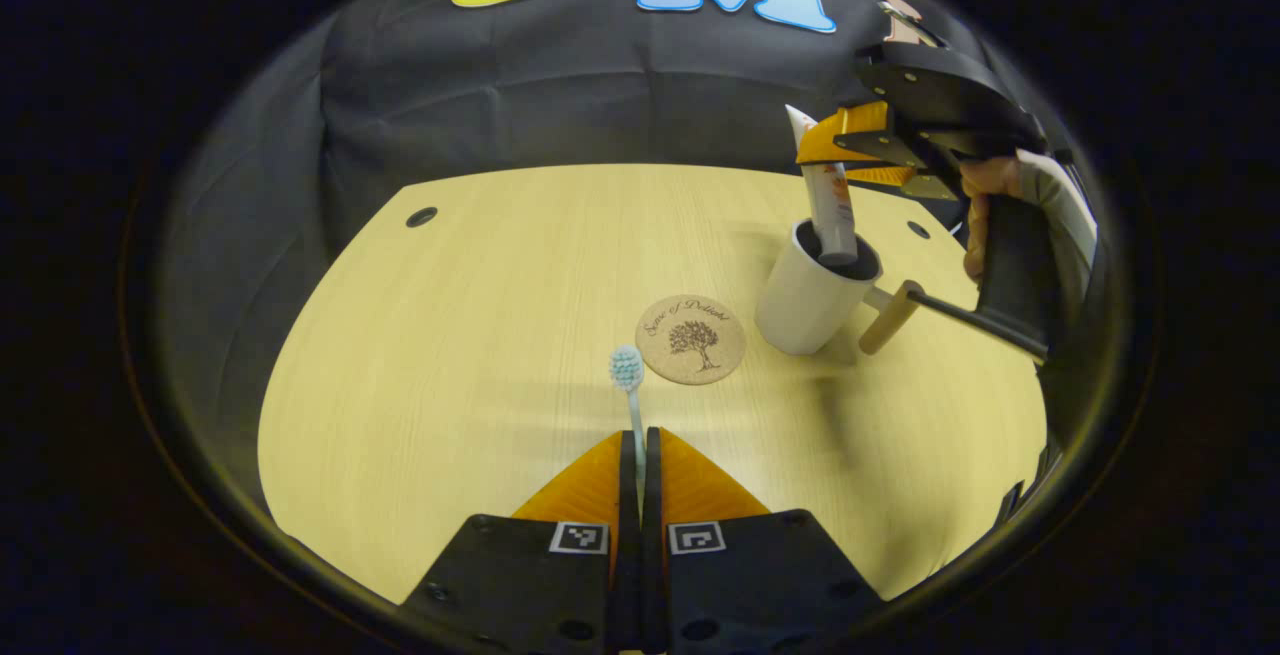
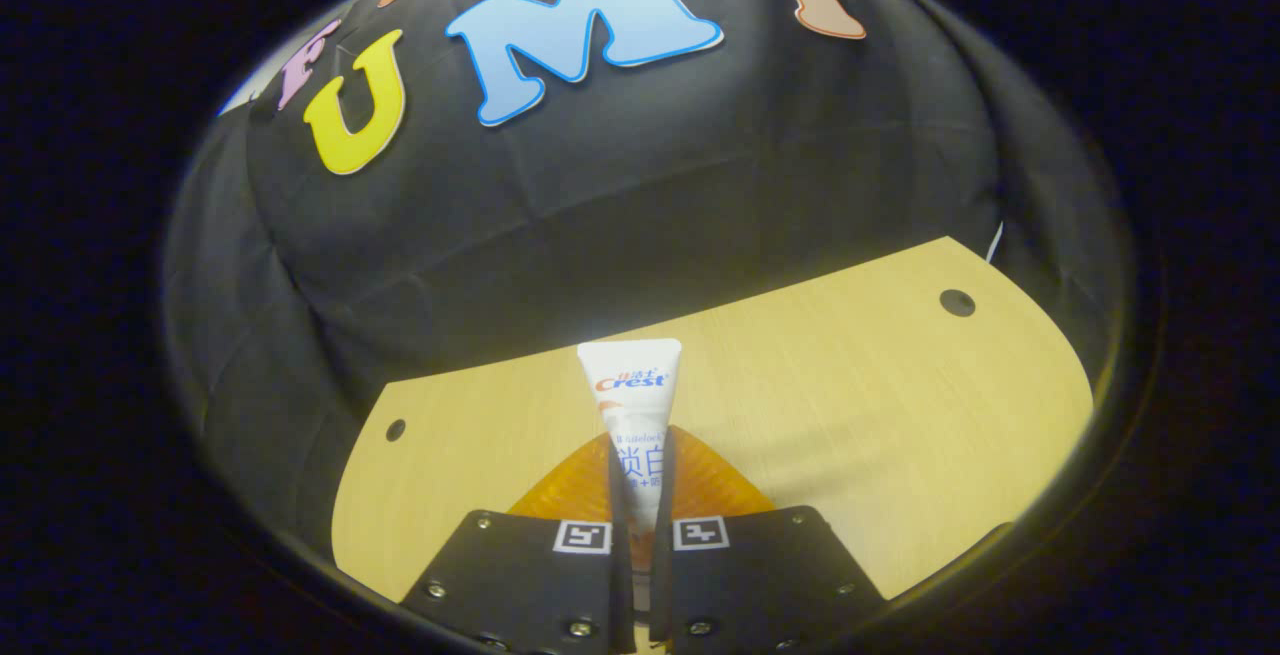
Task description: Put the toothbrush and toothpaste on the desktop into the cup, then pick up the cup and place it on the coaster on the desktop.
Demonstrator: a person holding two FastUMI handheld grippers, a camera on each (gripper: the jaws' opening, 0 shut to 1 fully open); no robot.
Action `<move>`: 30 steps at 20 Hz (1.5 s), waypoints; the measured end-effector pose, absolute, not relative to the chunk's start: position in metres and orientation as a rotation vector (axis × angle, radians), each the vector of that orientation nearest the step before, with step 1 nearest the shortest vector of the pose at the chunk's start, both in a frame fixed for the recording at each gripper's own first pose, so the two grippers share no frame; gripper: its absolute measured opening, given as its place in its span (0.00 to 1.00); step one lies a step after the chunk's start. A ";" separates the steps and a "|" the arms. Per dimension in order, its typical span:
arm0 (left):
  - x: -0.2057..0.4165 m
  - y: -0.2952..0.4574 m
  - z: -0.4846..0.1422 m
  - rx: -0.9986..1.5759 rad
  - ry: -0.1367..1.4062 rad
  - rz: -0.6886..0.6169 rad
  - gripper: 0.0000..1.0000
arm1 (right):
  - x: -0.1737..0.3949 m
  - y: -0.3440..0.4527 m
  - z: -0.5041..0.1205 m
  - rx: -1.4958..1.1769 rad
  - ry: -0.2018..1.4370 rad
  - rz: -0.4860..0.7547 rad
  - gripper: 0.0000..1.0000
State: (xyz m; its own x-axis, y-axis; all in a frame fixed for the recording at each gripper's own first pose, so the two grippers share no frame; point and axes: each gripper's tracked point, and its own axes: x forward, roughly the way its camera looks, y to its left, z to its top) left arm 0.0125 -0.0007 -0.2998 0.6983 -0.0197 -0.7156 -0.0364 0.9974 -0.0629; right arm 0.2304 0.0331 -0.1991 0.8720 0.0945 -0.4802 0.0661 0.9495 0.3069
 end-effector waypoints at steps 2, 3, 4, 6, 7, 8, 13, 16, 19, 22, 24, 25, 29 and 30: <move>0.011 -0.002 -0.298 -0.079 0.804 0.014 0.08 | 0.231 0.035 -0.197 0.330 0.464 0.011 0.09; 0.012 -0.002 -0.297 -0.080 0.809 0.016 0.08 | 0.230 0.034 -0.195 0.328 0.444 0.004 0.08; 0.012 -0.001 -0.296 -0.081 0.811 0.017 0.08 | 0.228 0.034 -0.197 0.324 0.432 -0.004 0.08; 0.016 0.003 -0.290 -0.080 0.809 0.020 0.08 | 0.222 0.033 -0.204 0.319 0.430 -0.011 0.08; 0.019 0.004 -0.286 -0.080 0.808 0.021 0.08 | 0.219 0.033 -0.205 0.323 0.428 -0.010 0.09; 0.021 0.004 -0.284 -0.082 0.806 0.023 0.08 | 0.217 0.033 -0.207 0.322 0.428 -0.014 0.09; 0.031 0.005 -0.282 -0.088 0.796 0.032 0.08 | 0.209 0.028 -0.207 0.285 0.407 -0.029 0.14; 0.034 0.008 -0.278 -0.093 0.789 0.039 0.08 | 0.199 0.039 -0.209 0.240 0.410 0.003 0.20; 0.042 0.004 -0.270 -0.098 0.779 0.046 0.08 | 0.188 0.044 -0.214 0.221 0.438 0.019 0.28; 0.053 0.003 -0.262 -0.100 0.765 0.048 0.08 | 0.174 0.046 -0.225 0.218 0.477 0.032 0.29; 0.062 0.000 -0.258 -0.103 0.760 0.049 0.08 | 0.170 0.047 -0.222 0.221 0.473 0.041 0.41; 0.060 0.000 -0.257 -0.106 0.756 0.050 0.08 | 0.168 0.046 -0.220 0.218 0.472 0.039 0.55; 0.060 0.009 -0.256 -0.098 0.733 0.047 0.08 | 0.159 0.045 -0.199 0.238 0.438 0.053 0.63; 0.063 0.011 -0.255 -0.095 0.724 0.047 0.08 | 0.156 0.044 -0.192 0.246 0.426 0.055 0.63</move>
State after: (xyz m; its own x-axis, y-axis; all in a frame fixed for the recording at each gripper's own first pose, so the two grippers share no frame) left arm 0.0629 0.0113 -0.2550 0.7483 0.0100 -0.6633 -0.0756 0.9947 -0.0703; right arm 0.1559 0.0441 -0.1921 0.9096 0.1043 -0.4021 -0.0018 0.9689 0.2473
